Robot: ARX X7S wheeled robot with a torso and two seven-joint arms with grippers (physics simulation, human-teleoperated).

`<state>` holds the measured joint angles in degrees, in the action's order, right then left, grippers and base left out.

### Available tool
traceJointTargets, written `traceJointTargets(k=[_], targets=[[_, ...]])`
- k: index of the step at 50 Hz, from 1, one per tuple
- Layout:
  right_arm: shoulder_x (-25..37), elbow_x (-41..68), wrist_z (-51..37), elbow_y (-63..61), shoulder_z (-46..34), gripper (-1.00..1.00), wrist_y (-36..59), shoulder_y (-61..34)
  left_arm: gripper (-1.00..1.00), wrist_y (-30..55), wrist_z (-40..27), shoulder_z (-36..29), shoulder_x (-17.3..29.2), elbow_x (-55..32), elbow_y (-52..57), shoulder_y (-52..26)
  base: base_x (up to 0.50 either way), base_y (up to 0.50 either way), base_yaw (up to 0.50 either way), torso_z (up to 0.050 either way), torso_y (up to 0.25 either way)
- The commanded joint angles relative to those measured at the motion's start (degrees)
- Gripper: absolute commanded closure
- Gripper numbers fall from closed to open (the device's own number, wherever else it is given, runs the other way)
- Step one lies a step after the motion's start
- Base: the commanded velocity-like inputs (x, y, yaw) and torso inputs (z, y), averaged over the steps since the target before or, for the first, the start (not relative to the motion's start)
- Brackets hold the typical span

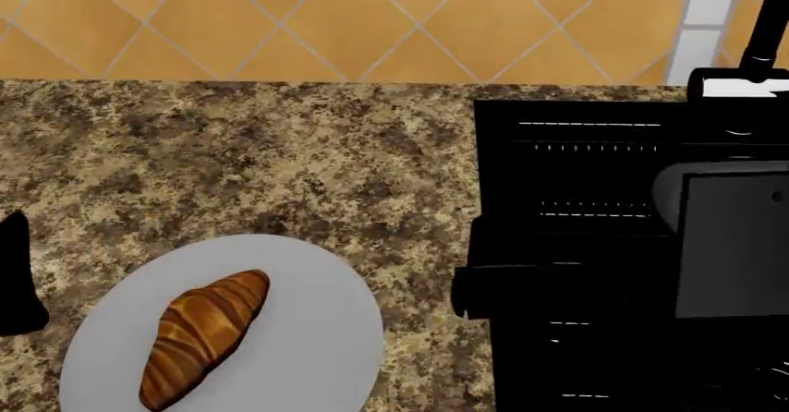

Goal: Place the pastries on the plates.

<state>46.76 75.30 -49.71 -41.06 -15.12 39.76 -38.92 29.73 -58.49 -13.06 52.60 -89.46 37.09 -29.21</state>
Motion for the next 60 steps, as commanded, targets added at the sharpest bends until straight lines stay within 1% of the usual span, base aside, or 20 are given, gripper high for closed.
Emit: traceJointTargets(k=[1,3,7,11,13,16,19,21,24,28,30,31,33,41,60], targets=[[0.45,-6.74,1.08,-1.76,5.03,-1.00,-6.01,8.83,-1.00,-9.93,3.50,6.48,-2.01,11.03,0.90,12.93,0.00,0.00,0.00,0.000,0.000],[-0.07,-7.93,1.34,-1.72,4.64,-1.00,-6.35,9.07,-1.00,-10.58,5.52,6.91,-2.58,8.52,-0.03,12.10,0.00,0.00,0.00,0.000,0.000],[-1.37,-11.94,2.71,-0.54,3.82,-1.00,-8.13,11.19,-1.00,-10.56,6.83,5.98,-3.52,10.79,-2.26,11.61,0.00,0.00,0.00,0.000,0.000],[-1.66,-12.75,2.87,-0.23,4.15,-1.00,-9.16,12.53,-1.00,-10.60,7.23,5.47,-4.06,11.69,-3.09,11.95,0.00,0.00,0.00,0.000,0.000],[-1.28,-13.09,2.82,-1.05,4.52,-1.00,-9.69,13.71,-1.00,-11.79,7.26,6.30,-3.78,12.75,-3.12,15.83,0.00,0.00,0.00,0.000,0.000],[-1.78,-13.62,2.85,-0.65,4.20,-1.00,-9.92,14.10,-1.00,-12.23,6.60,6.75,-3.92,12.79,-3.27,16.57,0.00,0.00,0.00,0.000,0.000],[-1.32,-12.63,2.41,-1.62,4.87,-1.00,-10.05,14.23,-1.00,-11.58,6.07,6.66,-3.44,11.74,-1.93,15.47,0.00,0.00,0.00,0.000,0.000],[-1.10,-11.97,1.98,-1.51,5.32,-1.00,-9.94,13.91,-1.00,-12.77,7.52,8.22,-3.78,6.98,-2.17,15.18,0.00,0.00,0.00,0.000,0.000],[-0.83,-11.13,1.57,-1.81,5.50,-1.00,-9.32,11.92,-1.00,-12.19,6.44,8.34,-3.29,6.17,-1.92,12.81,0.00,0.00,0.00,0.000,0.000],[-1.50,-12.03,2.23,-1.16,5.42,-1.00,-10.10,12.04,-1.00,-12.25,6.79,7.68,-4.27,7.71,-3.01,11.32,0.00,0.00,0.00,0.000,0.000],[-1.83,-12.46,2.74,-0.48,5.52,-1.00,-10.68,12.34,-1.00,-12.98,6.82,7.46,-5.13,11.06,-2.89,11.01,0.00,0.00,0.00,0.000,0.000],[-2.10,-12.91,3.14,-0.21,5.33,-1.00,-10.97,12.57,-1.00,-14.05,7.00,7.17,-5.79,16.59,-2.66,10.91,0.00,0.00,0.00,0.000,0.000],[-2.26,-13.24,3.64,0.03,5.08,-1.00,-11.10,12.56,-1.00,-14.51,7.00,6.88,-6.41,18.82,-3.02,10.73,0.00,0.00,0.00,0.000,0.000],[-2.31,-15.07,4.30,0.03,4.90,-1.00,-11.72,12.30,-1.00,-15.89,6.19,7.79,-7.37,20.19,-3.24,10.75,0.00,0.00,0.00,0.000,0.000],[-1.55,-15.76,3.56,-0.90,5.55,-1.00,-12.31,14.22,-1.00,-15.78,5.54,7.67,-7.46,20.10,-2.25,11.61,0.00,0.00,0.00,0.000,0.000]])
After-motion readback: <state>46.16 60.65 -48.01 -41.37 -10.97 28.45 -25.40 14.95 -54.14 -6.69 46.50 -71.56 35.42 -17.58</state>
